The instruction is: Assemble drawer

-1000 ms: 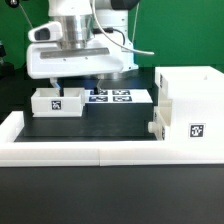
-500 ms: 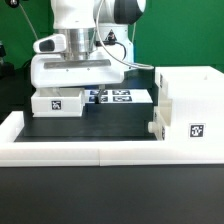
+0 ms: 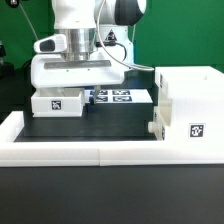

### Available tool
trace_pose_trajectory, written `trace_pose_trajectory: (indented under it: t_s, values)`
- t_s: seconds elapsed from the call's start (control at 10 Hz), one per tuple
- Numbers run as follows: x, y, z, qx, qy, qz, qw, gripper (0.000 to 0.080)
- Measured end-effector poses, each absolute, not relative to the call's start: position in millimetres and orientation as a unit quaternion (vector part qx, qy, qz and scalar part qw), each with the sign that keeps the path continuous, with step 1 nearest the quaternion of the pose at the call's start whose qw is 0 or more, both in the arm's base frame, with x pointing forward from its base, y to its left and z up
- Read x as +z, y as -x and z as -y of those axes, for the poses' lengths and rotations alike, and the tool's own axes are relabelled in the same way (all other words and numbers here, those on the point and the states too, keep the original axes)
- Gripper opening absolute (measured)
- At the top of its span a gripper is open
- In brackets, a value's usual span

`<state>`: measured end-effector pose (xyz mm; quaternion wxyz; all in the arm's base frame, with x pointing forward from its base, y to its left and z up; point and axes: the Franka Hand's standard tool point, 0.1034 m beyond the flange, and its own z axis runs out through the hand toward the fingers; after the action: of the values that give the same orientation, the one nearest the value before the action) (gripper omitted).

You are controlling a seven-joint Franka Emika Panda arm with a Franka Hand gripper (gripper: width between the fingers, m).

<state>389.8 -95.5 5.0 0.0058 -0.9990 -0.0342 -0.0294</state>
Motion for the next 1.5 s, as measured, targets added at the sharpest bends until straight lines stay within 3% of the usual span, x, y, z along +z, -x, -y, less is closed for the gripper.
trace_pose_trajectory:
  t_s: [0.1,0.2,0.3,0.4,1.1,1.3,1.5]
  values:
    - [5.0,-390,95,-0.029,0.999,0.034,0.006,0.0249]
    - [5.0,-390,95,-0.029,0.999,0.034,0.006,0.0249]
    - [5.0,-390,95,-0.029,0.999,0.034,0.006,0.0065]
    - [4.9,-390,95,-0.029,0.999,0.034,0.006,0.0041]
    - [6.4,-392,94,-0.029,0.998,0.051,0.006,0.0041]
    - [18.9,-405,96,-0.034,0.992,0.122,0.004,0.0041]
    - [31.2,-417,95,-0.022,0.991,0.130,0.015,0.0041]
